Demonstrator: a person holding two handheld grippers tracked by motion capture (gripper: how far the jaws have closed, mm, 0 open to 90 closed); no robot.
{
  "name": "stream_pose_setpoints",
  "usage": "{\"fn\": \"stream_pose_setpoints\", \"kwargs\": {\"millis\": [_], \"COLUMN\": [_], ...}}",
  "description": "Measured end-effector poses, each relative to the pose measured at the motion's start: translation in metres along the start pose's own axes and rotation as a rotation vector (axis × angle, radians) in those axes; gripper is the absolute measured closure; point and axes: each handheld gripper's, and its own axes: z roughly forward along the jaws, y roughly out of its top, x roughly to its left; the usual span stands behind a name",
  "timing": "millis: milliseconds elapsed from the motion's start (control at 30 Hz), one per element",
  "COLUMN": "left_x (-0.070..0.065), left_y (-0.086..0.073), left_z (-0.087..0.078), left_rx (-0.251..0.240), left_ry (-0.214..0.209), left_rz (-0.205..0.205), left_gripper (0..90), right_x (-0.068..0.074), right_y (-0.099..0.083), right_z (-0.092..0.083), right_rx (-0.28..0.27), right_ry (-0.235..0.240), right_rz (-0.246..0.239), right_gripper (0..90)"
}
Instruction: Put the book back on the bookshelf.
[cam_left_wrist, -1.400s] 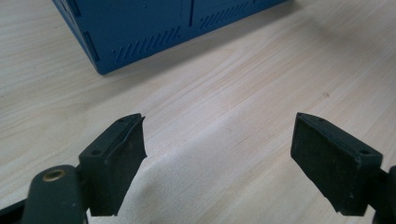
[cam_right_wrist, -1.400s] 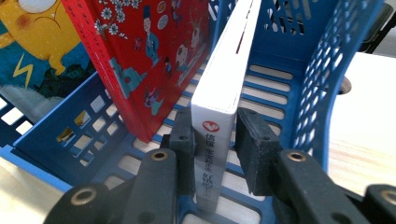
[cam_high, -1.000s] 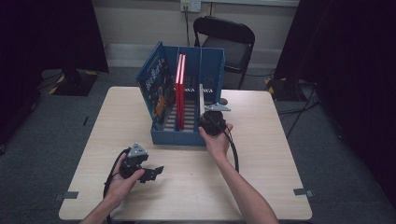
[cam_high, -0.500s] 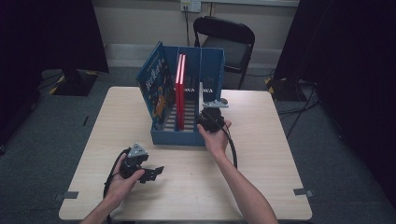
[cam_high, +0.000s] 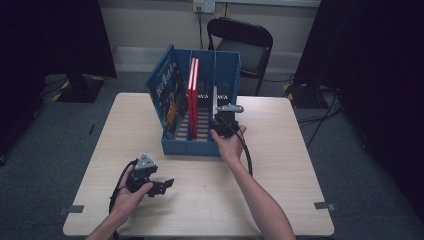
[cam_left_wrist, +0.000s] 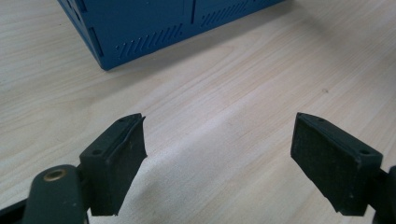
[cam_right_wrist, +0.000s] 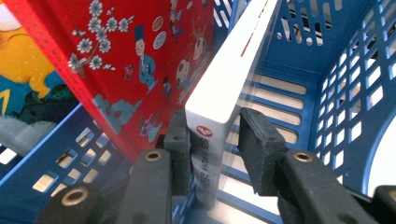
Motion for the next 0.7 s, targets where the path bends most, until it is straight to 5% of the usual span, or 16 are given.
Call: {"fn": "stream_pose_setpoints", "kwargs": {"millis": [700], "left_x": [-0.0014], "left_y": [0.0018], "left_z": [0.0006], "left_rx": [0.003], "left_ry": [-0.001], "left_rz": [0.012], "left_gripper": [17.7], "right_x": [-0.0003], "right_y": [0.0052], "right_z": [0.0019], "right_rx": [0.034], "right_ry": [-0.014], "right_rz": [-0.022], "right_gripper": [66.3]}}
